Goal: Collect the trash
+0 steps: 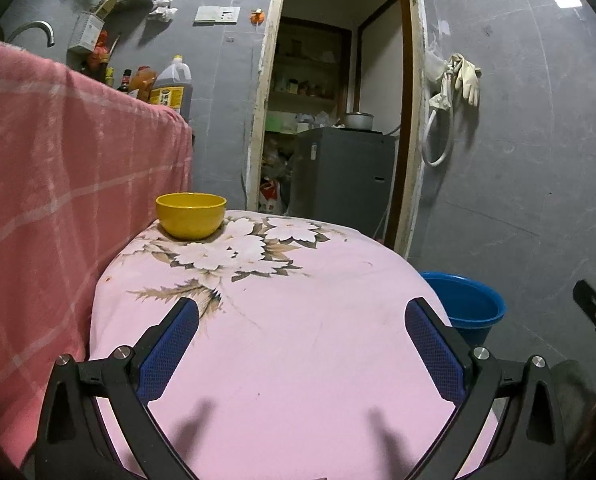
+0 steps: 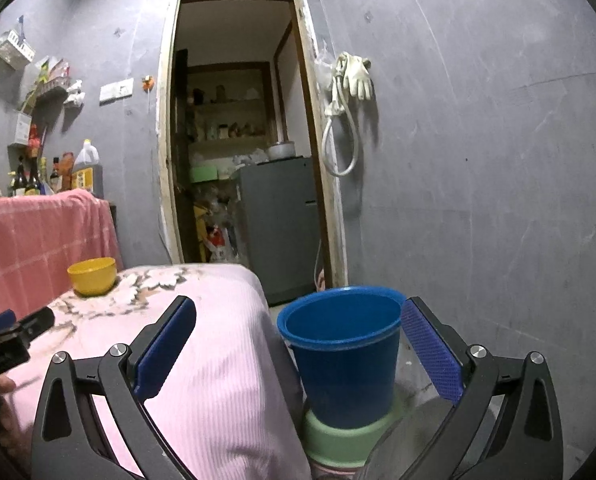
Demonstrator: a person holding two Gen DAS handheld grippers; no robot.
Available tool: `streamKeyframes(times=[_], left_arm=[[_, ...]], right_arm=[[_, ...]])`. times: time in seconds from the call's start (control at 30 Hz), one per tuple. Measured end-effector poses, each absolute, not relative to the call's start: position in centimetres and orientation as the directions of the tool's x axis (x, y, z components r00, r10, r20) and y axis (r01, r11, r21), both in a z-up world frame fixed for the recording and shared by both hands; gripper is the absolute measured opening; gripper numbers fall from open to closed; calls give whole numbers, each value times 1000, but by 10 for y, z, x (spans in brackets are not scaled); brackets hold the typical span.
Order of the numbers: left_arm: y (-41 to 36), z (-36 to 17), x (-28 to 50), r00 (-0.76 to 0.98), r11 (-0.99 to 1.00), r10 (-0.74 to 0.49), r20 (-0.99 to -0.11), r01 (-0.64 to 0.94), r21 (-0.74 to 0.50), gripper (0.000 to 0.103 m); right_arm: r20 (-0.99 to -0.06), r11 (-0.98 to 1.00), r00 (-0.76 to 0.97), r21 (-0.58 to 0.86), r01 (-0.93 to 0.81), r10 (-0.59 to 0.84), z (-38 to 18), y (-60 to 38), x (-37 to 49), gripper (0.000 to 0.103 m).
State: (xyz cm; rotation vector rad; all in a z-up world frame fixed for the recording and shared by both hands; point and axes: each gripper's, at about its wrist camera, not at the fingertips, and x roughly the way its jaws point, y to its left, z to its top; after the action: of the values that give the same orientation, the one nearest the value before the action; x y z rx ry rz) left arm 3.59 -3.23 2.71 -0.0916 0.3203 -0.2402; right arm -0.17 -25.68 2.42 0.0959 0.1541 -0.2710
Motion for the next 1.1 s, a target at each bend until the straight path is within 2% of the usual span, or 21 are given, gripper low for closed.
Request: streamKeyframes(times=[0.3,0.6,1.1], left_arm=[[-32,12,36,917,967,-250,-312,224,-119,101],[-32,9,37,913,967,-252,-320,227,-112,101],[-30,7,37,911,966,-255,-324,229,-116,101]], right_arm=[[-205,967,948,28,254,-244,6,-250,7,103],[-244,963,940,64,262,-239,0,-259,11,103],[-243,964,941,68,257,-234,-1,-259,10,103]])
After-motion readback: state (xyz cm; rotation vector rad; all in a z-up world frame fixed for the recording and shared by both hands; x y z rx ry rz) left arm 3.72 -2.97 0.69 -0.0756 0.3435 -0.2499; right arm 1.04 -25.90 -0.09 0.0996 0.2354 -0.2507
